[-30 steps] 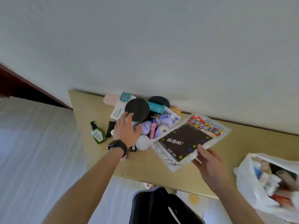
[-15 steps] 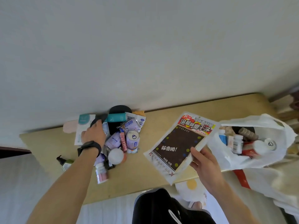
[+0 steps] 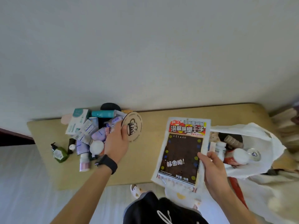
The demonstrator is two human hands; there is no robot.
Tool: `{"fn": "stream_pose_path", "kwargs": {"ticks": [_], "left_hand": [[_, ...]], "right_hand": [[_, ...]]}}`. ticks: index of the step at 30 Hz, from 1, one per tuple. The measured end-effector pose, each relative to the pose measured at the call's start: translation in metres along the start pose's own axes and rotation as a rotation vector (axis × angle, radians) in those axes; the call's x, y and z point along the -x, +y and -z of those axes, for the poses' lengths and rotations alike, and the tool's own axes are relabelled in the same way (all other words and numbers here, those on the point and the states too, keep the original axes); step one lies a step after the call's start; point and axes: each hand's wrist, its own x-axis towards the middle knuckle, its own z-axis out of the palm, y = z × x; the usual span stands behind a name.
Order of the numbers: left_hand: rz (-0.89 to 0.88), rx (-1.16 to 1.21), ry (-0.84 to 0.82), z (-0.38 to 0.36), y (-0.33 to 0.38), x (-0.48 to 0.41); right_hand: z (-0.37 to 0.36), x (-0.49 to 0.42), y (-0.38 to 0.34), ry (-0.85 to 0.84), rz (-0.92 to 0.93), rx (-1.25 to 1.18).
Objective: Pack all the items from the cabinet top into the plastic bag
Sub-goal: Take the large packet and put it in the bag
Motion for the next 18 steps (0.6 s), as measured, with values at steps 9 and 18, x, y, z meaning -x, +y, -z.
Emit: {"fn": "stream_pose_path", "kwargs": {"ticks": [9,18], "left_hand": [[-0.016,0.088,-0.380,-0.153,0.164,0.075],[0.825,0.728,-0.668,-0.261,0.248,0.074]], "right_hand": [[0.208,-0.007,-0.007,0.298,-0.021,0.007],[0.309,-0.001,-0.005,0.500,-0.005,-0.194]]}}
